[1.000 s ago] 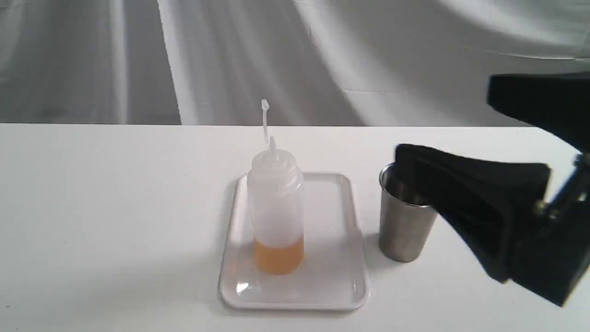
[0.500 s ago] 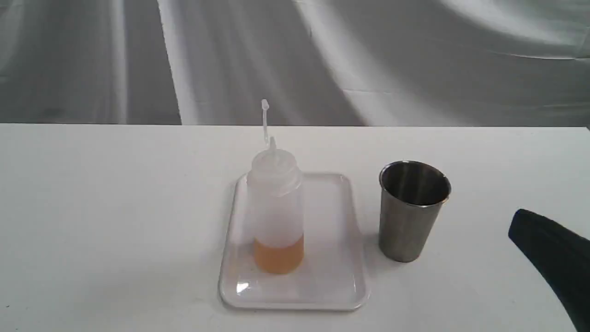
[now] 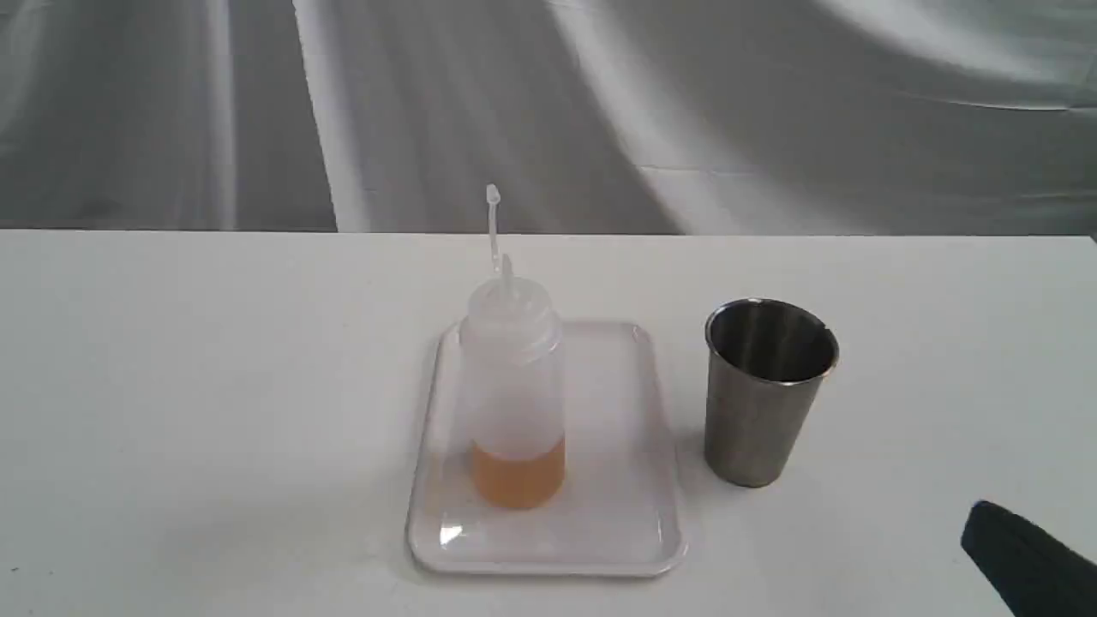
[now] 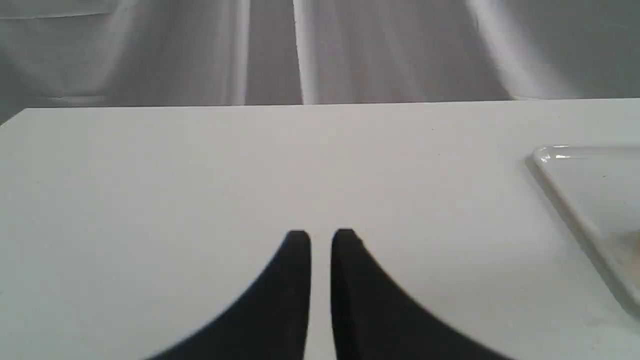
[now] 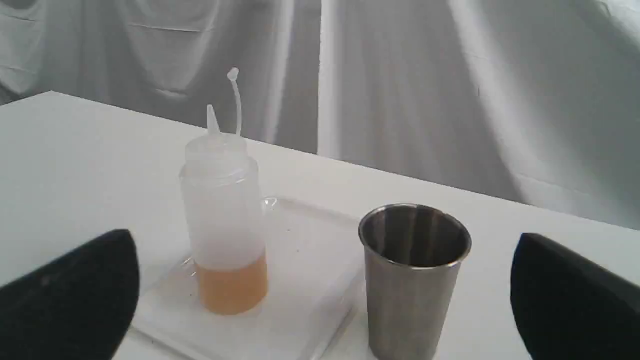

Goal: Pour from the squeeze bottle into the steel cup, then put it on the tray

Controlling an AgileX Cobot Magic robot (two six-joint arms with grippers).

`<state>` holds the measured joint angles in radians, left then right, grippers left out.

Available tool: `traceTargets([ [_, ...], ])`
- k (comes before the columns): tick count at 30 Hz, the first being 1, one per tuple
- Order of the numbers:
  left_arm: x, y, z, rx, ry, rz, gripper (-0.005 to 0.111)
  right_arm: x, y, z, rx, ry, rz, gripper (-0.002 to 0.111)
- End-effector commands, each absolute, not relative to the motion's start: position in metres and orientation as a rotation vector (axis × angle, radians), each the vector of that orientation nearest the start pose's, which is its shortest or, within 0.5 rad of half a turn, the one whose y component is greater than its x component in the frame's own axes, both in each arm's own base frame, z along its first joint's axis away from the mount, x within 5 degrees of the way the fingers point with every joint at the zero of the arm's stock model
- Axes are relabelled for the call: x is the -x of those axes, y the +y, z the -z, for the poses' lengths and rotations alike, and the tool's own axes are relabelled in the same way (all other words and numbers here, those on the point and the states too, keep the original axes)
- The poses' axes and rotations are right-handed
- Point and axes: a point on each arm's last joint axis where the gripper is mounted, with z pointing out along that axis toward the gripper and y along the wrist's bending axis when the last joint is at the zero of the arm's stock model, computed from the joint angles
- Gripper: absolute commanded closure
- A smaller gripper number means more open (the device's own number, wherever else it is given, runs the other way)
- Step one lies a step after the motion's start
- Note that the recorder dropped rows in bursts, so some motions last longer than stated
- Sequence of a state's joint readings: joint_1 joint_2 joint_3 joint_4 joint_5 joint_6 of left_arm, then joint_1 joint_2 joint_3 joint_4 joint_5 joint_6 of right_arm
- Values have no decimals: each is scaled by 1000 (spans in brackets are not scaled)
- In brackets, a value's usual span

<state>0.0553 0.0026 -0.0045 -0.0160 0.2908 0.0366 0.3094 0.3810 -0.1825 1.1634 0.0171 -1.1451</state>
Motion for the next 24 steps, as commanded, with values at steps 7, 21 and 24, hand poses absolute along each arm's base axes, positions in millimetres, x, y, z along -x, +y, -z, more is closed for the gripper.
traceTargets([
  [7,-55,2,-187,24,1768,-42,98,-71,21,-220,228,1614,-234,3],
  [21,-55,2,-187,21,1768,-44,98,-67,8,-218,99,1620,-80,3],
  [24,-55,2,-187,24,1768,-42,98,-67,5,-210,60,1670,-41,3],
])
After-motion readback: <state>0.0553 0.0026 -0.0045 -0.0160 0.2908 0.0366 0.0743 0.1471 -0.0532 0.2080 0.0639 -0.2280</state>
